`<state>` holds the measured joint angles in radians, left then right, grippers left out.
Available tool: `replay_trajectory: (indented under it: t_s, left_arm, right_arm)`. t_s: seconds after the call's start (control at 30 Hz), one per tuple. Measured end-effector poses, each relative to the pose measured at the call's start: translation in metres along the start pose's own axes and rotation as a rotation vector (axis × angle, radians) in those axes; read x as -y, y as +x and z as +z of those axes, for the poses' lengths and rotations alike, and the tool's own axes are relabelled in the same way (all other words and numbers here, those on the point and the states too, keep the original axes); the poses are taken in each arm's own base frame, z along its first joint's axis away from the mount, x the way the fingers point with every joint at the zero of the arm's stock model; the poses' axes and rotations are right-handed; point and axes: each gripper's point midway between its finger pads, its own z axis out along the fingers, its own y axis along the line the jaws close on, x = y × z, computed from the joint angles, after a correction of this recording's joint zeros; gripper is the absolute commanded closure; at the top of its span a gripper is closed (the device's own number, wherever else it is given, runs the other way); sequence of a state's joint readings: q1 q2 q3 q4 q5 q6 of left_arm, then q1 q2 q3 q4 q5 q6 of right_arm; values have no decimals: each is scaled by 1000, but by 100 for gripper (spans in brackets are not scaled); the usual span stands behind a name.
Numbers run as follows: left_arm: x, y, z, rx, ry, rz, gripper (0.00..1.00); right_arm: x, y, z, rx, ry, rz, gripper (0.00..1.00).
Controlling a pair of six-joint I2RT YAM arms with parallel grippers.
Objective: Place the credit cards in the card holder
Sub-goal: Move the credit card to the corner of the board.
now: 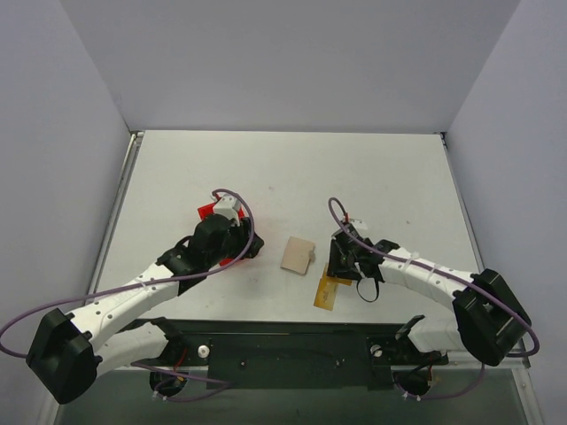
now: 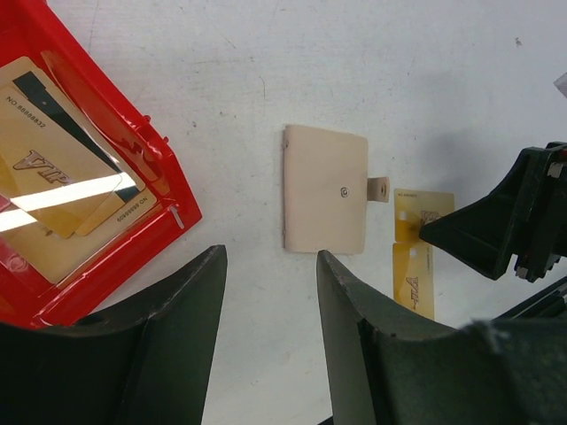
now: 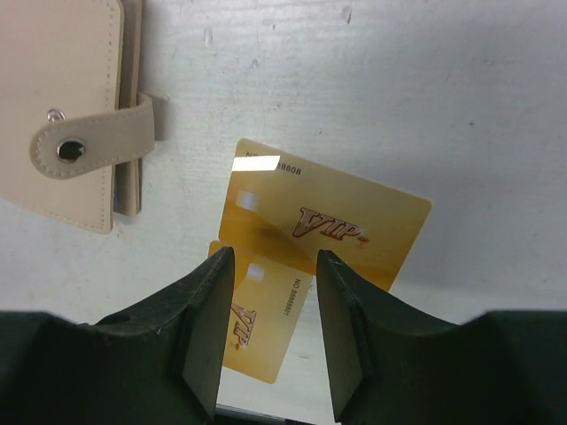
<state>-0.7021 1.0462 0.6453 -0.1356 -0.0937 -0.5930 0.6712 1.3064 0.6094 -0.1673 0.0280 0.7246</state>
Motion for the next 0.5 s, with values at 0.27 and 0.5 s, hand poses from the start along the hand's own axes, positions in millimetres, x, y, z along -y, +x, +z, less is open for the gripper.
replay_trajectory:
  t_s: [0.27,0.5]
  left_arm:
    - [4,8,5,-15,19,-6,45]
    - [7,10,6,-22,29,-15,46]
  right_arm:
    - [-7,24,-1,-30,-36,-29,64]
    - [-15,35,-1,-42,-47,-59,65]
